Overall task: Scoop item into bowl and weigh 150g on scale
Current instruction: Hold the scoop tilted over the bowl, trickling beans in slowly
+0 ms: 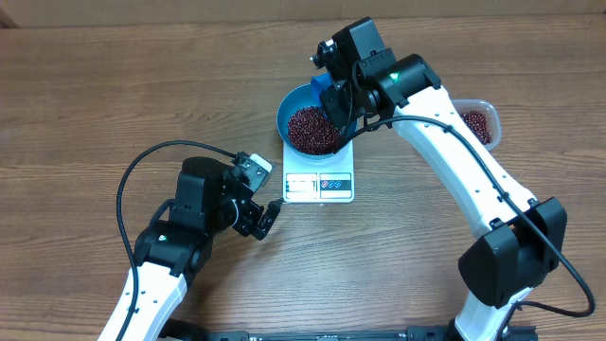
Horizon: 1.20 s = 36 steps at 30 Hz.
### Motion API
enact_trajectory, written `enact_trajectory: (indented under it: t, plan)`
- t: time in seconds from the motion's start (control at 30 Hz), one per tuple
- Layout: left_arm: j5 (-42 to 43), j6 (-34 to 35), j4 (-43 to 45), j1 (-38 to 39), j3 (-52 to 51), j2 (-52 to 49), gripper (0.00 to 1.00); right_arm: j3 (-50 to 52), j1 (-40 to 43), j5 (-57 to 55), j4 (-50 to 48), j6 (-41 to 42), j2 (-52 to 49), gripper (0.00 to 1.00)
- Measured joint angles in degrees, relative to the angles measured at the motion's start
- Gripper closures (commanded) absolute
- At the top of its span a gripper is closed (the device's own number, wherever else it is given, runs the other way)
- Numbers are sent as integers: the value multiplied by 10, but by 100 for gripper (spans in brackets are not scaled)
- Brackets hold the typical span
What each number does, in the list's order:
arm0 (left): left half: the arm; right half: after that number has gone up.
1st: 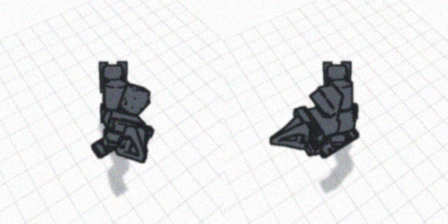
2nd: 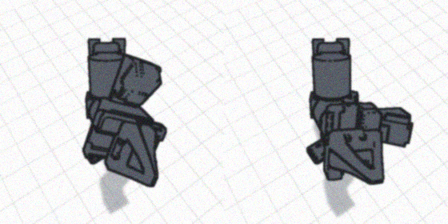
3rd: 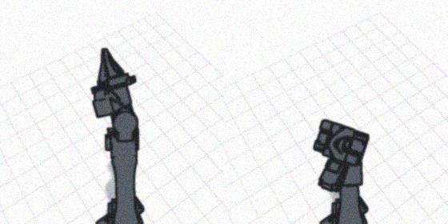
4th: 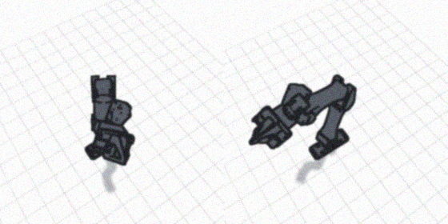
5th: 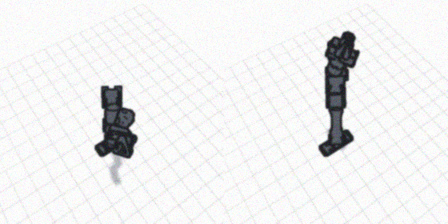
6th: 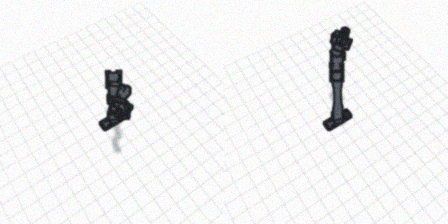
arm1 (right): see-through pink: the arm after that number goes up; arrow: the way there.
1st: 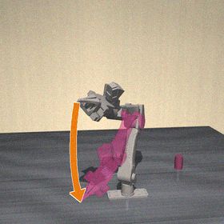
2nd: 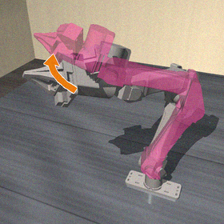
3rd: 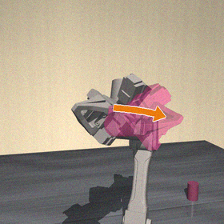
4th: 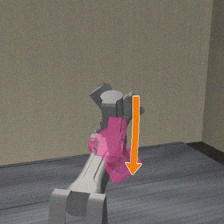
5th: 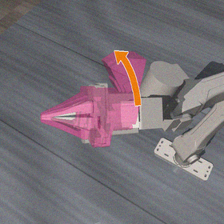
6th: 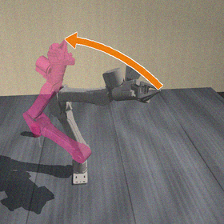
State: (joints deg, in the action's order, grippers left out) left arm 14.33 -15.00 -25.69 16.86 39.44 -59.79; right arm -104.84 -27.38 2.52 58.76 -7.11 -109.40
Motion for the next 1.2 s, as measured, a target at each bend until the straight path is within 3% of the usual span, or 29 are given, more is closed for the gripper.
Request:
enact_trajectory:
  t: [1.2]
  plan:
    - [0,0,0,0,0,0,1,0,0,-10,0,-30,0,96]
